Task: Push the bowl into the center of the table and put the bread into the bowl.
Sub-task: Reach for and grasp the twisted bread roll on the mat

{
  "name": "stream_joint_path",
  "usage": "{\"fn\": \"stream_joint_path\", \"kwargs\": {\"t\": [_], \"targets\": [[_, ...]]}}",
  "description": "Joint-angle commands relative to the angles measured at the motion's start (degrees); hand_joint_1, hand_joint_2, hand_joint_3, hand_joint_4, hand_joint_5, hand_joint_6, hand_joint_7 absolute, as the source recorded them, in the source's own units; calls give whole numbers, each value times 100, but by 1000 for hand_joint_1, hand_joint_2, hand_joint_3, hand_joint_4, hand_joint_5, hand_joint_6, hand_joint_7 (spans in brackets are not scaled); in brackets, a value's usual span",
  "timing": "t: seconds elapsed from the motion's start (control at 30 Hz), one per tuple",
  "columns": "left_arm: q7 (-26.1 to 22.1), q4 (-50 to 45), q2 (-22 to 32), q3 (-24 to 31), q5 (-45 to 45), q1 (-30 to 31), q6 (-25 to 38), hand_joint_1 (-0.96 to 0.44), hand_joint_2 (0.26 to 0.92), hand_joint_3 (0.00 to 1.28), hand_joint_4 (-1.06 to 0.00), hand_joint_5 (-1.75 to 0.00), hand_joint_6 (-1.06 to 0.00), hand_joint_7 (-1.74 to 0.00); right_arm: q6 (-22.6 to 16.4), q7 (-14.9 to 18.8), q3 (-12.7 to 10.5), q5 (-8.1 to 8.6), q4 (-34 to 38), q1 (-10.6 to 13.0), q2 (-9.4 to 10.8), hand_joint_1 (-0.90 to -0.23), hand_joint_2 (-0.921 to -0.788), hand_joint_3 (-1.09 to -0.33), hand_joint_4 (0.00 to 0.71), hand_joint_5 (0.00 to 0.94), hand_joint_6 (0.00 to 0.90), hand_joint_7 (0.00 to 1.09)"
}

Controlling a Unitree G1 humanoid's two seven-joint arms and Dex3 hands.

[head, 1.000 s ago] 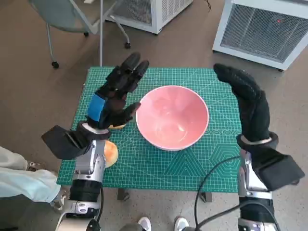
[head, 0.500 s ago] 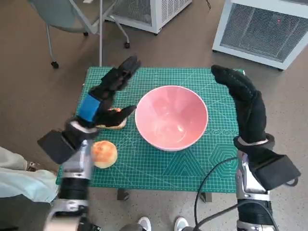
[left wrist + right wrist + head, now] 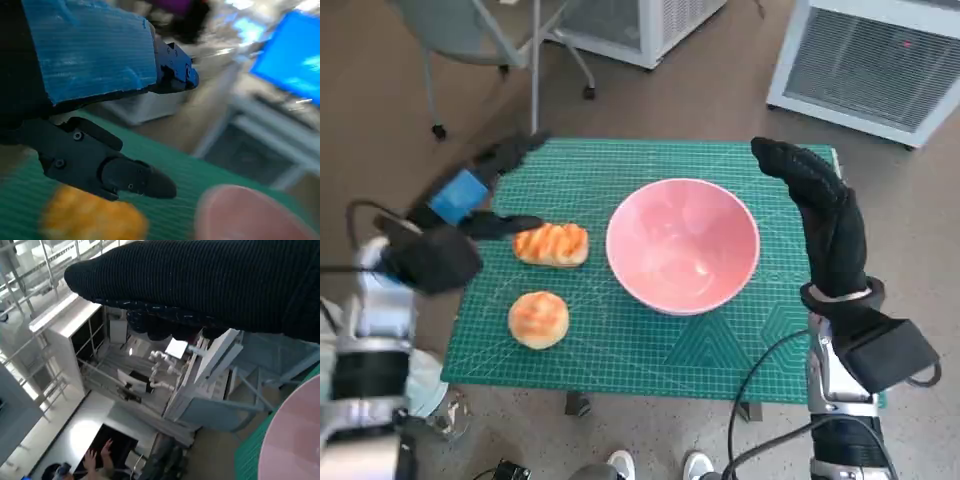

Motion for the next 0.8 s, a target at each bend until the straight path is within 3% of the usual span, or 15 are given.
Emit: {"fn": "stream_joint_path", "kwargs": {"t": [0.03, 0.47, 0.8], "targets": [[-235, 61, 0, -399, 243, -187, 604, -211, 749, 0, -119, -3, -366, -26, 78, 39, 11, 79, 130, 64, 36, -787, -921, -764, 160, 4, -1, 522], [-502, 496, -230, -1107, 635, -543, 1897, -104, 738, 1, -119, 0, -415, -15, 43, 87, 12, 142, 185, 44, 69, -787, -921, -763, 160, 3, -1, 521], [-314, 1499, -496, -1657, 878, -928, 1742, -83, 743, 2, -135, -5, -413, -2, 9, 94, 14, 199, 221, 50, 71, -782, -921, -764, 160, 2, -1, 520]]}}
